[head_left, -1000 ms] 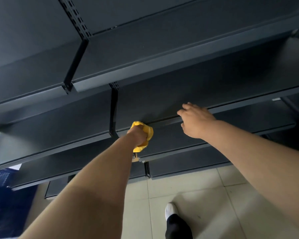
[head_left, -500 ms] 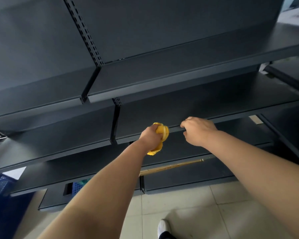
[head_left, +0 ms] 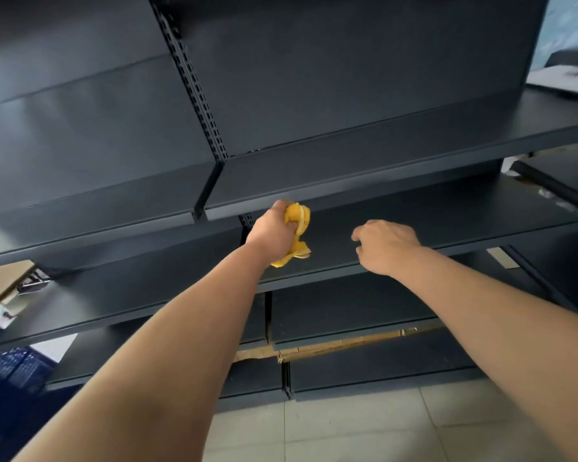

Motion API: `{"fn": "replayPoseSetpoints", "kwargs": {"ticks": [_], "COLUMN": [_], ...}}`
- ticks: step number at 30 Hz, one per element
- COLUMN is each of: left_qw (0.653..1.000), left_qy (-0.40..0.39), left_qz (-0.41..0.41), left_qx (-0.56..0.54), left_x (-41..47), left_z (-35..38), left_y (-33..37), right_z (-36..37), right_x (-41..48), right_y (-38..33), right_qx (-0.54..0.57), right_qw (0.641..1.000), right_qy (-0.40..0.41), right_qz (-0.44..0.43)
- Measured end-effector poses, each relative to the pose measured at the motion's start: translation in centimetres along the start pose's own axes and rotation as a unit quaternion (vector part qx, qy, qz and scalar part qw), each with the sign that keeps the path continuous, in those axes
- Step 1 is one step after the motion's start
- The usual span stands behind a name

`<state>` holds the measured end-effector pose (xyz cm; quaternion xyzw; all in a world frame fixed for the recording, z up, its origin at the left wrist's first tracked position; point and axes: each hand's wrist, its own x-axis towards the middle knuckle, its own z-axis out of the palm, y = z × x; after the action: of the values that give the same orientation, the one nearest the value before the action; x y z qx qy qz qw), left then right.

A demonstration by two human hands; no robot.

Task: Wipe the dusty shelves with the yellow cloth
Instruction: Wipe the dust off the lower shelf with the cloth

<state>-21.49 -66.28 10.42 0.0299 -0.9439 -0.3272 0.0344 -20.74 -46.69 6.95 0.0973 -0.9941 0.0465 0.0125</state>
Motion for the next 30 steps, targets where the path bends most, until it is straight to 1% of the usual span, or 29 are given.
{"fn": "replayPoseSetpoints", "kwargs": {"ticks": [4,9,12,14,17,18,20,22,24,26,30], "left_qw": [0.999,0.991,0.988,0.988,0.989,0.988,0.985,0.985,0.982,0.981,0.969], "left_qy": [0.037,0.109,0.107,0.079,0.01,0.001,-0.005,-0.03,-0.064,-0.109,-0.21], "left_qz": [0.014,0.035,0.029,0.021,0.014,0.017,0.034,0.063,0.1,0.127,0.128], "left_qx": [0.025,0.064,0.105,0.132,0.148,0.156,0.166,0.16,0.144,0.103,-0.016], "left_x": [1.4,4.1,5.9,7.2,8.5,8.8,9.6,10.1,10.1,9.6,8.0], "left_z": [-1.8,-3.2,-3.9,-3.8,-2.3,-1.6,-0.4,0.5,1.2,1.6,3.2], "left_y": [0.5,-0.6,-1.6,-2.2,-2.1,-1.7,-0.7,0.6,2.1,3.7,5.4], "right_z": [-1.2,-2.5,-3.3,-3.5,-3.3,-3.2,-3.1,-3.1,-3.0,-3.0,-3.2], "right_x": [0.8,2.8,4.2,4.8,5.3,5.4,5.4,5.0,4.4,3.6,1.4], "right_y": [-0.8,-2.9,-4.0,-4.3,-4.0,-3.7,-3.0,-2.2,-1.5,-0.8,0.6], "right_qx": [-0.005,-0.001,0.007,0.01,0.001,-0.002,-0.005,-0.005,-0.009,-0.015,-0.019], "right_qw": [1.0,0.996,0.994,0.993,0.993,0.993,0.992,0.992,0.991,0.991,0.988], "right_qy": [0.018,0.089,0.108,0.117,0.12,0.118,0.116,0.111,0.104,0.088,0.072], "right_qz": [0.0,-0.008,-0.001,0.008,0.022,0.029,0.045,0.061,0.079,0.1,0.137]}}
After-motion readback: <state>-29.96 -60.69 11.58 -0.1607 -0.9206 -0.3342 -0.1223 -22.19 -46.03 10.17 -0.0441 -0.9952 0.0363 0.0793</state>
